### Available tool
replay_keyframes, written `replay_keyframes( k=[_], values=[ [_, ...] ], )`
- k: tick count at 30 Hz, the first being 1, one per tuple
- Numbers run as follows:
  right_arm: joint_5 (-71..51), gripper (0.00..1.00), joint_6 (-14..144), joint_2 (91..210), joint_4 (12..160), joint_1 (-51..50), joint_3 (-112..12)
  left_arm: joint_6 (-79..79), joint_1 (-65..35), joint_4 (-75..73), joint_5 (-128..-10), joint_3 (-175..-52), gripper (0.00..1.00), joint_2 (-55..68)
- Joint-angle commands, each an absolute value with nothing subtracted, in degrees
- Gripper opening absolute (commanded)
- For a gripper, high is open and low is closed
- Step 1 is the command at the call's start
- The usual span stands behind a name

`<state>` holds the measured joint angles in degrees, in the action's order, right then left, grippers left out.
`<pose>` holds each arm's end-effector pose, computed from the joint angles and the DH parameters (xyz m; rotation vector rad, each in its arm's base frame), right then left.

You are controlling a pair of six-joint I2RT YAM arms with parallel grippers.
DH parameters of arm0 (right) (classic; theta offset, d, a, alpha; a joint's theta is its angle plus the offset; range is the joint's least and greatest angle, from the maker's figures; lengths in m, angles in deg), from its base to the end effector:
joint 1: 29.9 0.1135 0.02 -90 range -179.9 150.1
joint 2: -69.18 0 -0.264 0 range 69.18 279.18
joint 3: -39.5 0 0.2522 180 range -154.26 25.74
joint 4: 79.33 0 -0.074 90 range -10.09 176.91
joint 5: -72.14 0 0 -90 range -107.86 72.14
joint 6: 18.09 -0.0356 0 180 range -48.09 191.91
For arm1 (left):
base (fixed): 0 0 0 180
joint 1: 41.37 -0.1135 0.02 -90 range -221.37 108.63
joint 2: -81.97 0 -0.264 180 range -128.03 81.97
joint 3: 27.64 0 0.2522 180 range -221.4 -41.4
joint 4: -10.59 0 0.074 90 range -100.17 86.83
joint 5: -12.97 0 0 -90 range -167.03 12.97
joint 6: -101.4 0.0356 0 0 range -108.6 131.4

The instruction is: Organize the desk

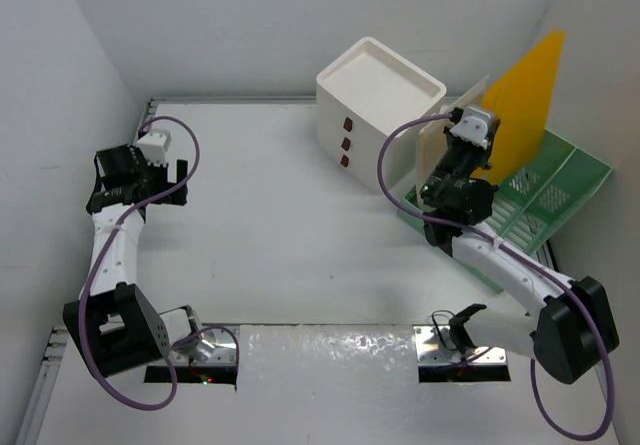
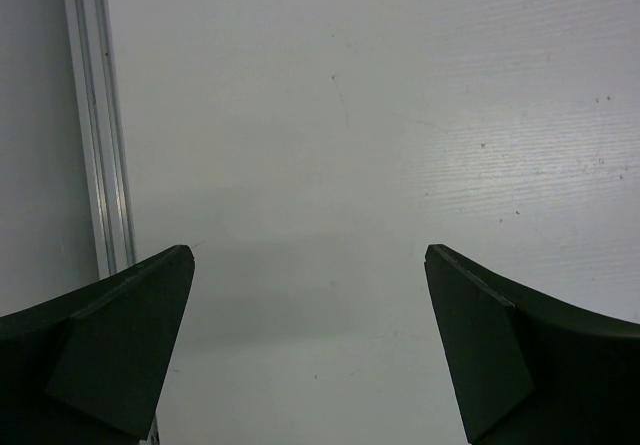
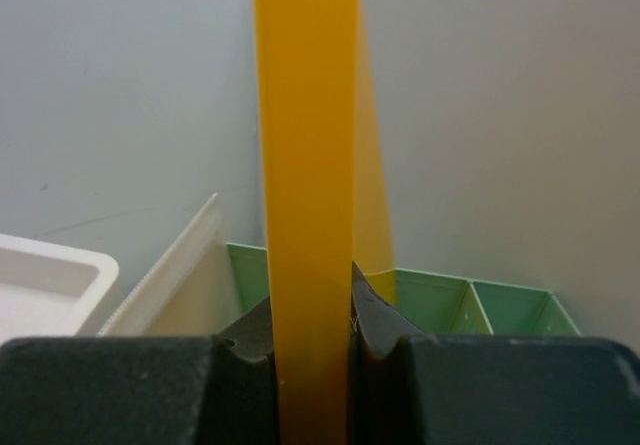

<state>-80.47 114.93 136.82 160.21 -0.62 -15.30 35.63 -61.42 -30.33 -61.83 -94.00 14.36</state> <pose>0.2138 0.0837 0.3674 0.4432 1.1720 -0.6199 0.2398 0.0776 0.2794 0.2173 2.2671 0.0990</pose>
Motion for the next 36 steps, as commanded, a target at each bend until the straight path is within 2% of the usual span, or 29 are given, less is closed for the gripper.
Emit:
replay_keyframes(
  k=[1, 9, 15, 25, 32, 36],
  values=[
    [-77.8, 0.00, 106.9, 134.6, 161.5, -0.5, -17.9, 36.4, -61.9, -27.5, -61.9, -93.8, 1.00, 14.7],
    [-75.3, 0.00, 123.4, 134.4, 165.9, 4.0, -26.9, 35.7, -61.8, -27.3, -61.6, -94.8, 1.00, 12.9],
    [-73.0, 0.00, 119.1, 132.3, 154.1, 7.3, -32.1, 35.3, -61.9, -27.5, -61.4, -95.9, 1.00, 12.2],
    [-76.7, 0.00, 122.5, 134.0, 168.9, 7.5, -25.2, 35.7, -61.9, -28.7, -62.0, -96.4, 1.00, 12.5],
    [-78.2, 0.00, 122.4, 133.8, 169.9, 6.6, -22.3, 35.9, -61.8, -28.0, -62.0, -95.5, 1.00, 12.5],
    [-78.9, 0.00, 114.6, 132.0, 164.8, 3.9, -18.3, 36.5, -61.9, -28.6, -62.4, -95.4, 1.00, 12.6]
  ],
)
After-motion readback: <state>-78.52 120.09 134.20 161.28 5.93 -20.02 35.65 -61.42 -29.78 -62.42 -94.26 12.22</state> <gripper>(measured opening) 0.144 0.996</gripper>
